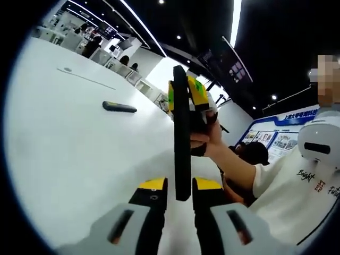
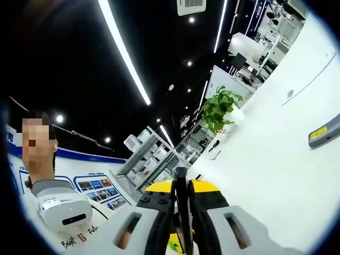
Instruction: Pflip the remote and laser pointer to the front side, press the buttons, and align them neatly on the table
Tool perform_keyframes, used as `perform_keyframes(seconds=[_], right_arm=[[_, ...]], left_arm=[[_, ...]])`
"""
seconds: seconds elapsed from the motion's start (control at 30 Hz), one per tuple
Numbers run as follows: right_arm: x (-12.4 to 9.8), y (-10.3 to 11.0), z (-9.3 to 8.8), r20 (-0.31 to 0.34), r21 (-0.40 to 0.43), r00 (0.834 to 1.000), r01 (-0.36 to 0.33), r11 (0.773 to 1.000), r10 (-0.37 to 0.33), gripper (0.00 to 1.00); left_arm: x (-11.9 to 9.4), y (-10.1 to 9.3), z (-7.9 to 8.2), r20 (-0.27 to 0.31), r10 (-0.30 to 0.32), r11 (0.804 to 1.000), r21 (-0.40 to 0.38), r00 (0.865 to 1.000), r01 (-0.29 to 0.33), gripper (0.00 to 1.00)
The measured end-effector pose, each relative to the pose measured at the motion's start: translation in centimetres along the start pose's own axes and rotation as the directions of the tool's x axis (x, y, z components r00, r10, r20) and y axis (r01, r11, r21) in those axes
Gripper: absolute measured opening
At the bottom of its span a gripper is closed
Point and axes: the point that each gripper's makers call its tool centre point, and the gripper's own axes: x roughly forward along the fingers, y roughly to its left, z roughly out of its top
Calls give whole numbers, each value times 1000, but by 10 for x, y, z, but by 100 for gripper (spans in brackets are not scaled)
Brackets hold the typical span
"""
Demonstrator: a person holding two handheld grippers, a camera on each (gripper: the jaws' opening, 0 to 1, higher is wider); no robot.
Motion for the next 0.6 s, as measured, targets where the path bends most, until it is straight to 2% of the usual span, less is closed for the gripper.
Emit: perform_keyframes(seconds=[0.1,0.27,0.4,0.6], right_arm=[[0,1,0,-2,1,1000,-2,1000,2,13],[0,2,0,-1,2,1000,-1,1000,1,14],[0,1,1,1,0,1000,3,1000,-3,14],[0,1,1,2,-3,1000,2,1000,-2,14]], left_arm=[[1,0,1,5,8,1000,17,1000,-8,21],[1,-2,1,8,0,1000,-12,1000,1,19],[0,1,0,2,51,998,44,999,-51,21],[0,2,0,3,85,994,66,996,-85,22]])
